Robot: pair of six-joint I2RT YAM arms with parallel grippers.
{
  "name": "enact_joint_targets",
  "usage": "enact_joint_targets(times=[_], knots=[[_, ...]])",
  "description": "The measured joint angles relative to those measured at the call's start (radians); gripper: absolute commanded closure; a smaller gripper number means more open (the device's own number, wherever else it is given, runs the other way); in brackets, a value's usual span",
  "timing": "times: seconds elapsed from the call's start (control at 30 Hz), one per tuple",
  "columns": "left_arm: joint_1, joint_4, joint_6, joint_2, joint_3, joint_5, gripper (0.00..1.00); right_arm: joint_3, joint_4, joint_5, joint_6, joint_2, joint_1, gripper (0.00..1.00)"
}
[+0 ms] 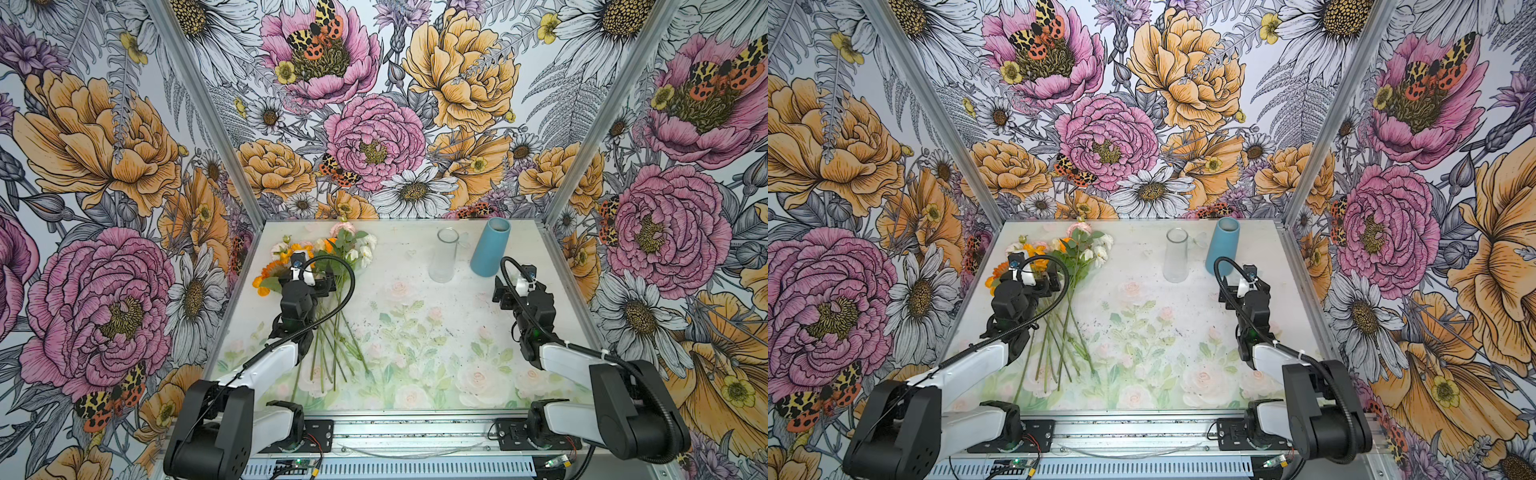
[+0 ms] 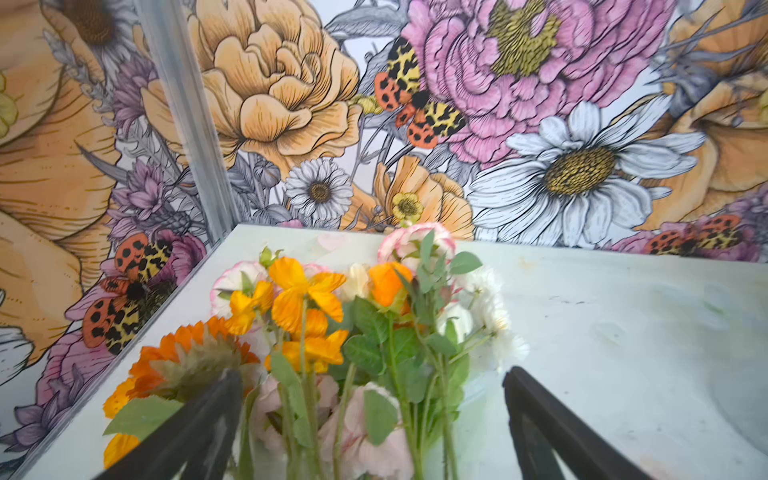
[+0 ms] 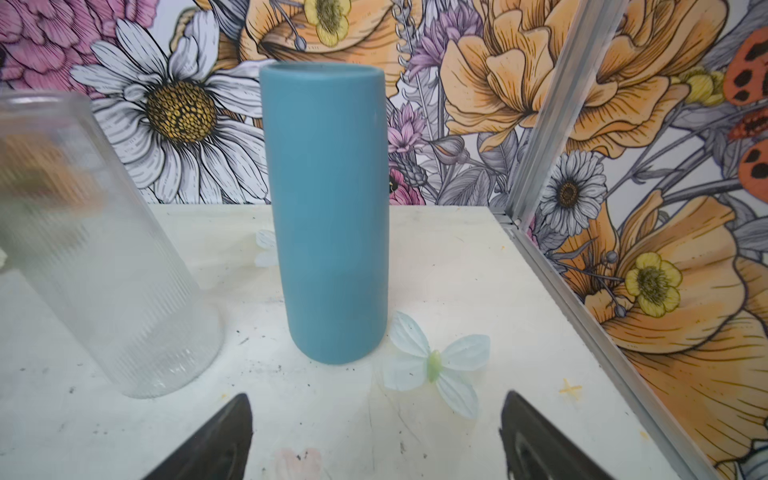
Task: Arrange the flowers into the vase
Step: 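Move the left gripper over the stems while the right gripper reaches toward the vase, then grasp the clear ribbed glass vase with the right gripper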
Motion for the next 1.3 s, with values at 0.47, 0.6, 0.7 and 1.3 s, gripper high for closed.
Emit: enact_joint_targets(times=[0.47, 0.6, 0.7, 1.3], knots=[[-0.389, -0.538, -0.219, -0.040, 0.229, 0.164, 0.01, 0.398, -0.430, -0.234, 0.002, 0.026, 0.154, 0.01], [-0.427, -0.568, -0.241, -0.056, 0.234, 0.207, 0.01, 0.494, -0.402, -0.279, 0.000, 0.195, 0.173, 0.01], [-0.429, -0.579, -0.262, -0.067, 0.234, 0.227, 0.01, 0.563, -0.394, -0.302, -0.002, 0.303, 0.173, 0.01], [-0.439, -0.603, -0.295, -0.072, 0.234, 0.220, 0.01, 0.742, -0.362, -0.338, -0.010, 0.526, 0.174, 0.00]])
